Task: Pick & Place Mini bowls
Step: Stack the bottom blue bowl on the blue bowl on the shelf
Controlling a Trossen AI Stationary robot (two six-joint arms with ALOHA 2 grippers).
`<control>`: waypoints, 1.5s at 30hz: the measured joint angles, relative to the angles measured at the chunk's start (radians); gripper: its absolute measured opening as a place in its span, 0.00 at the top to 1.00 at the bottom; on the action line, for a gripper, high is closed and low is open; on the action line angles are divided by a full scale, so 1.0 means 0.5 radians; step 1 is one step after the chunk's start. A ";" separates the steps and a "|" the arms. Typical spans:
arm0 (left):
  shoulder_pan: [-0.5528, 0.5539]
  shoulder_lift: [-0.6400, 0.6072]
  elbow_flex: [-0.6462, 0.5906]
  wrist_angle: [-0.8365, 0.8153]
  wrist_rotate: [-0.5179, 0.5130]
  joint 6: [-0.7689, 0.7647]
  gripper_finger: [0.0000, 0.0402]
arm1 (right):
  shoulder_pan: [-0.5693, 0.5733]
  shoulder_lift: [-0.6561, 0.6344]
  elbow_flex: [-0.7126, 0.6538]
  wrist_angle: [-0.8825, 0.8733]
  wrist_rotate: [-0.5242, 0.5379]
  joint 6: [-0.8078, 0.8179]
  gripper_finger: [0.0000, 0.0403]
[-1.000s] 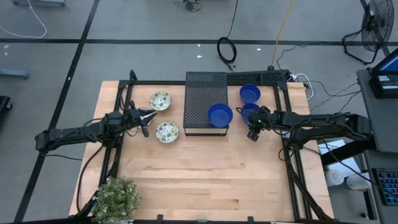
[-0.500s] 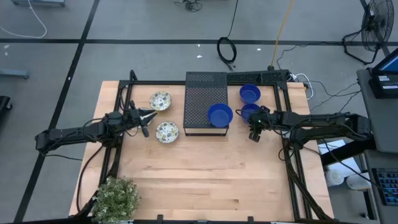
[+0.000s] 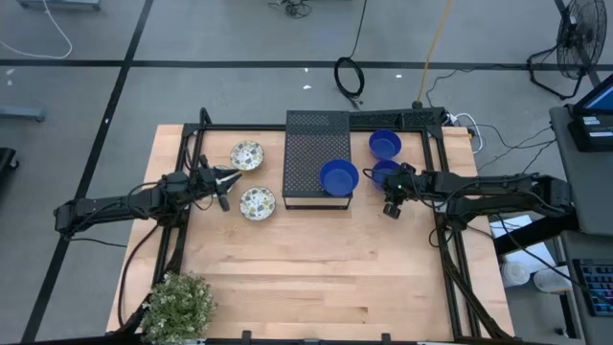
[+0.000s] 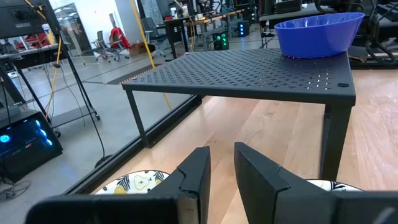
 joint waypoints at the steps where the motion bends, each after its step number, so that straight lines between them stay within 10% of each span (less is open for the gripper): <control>1: 0.000 0.000 0.000 0.000 0.000 0.000 0.81 | 0.000 0.000 0.000 0.000 0.001 0.000 0.86; 45: 0.000 0.000 -0.001 0.000 0.000 0.000 0.81 | 0.000 -0.001 -0.001 0.015 0.001 -0.021 0.99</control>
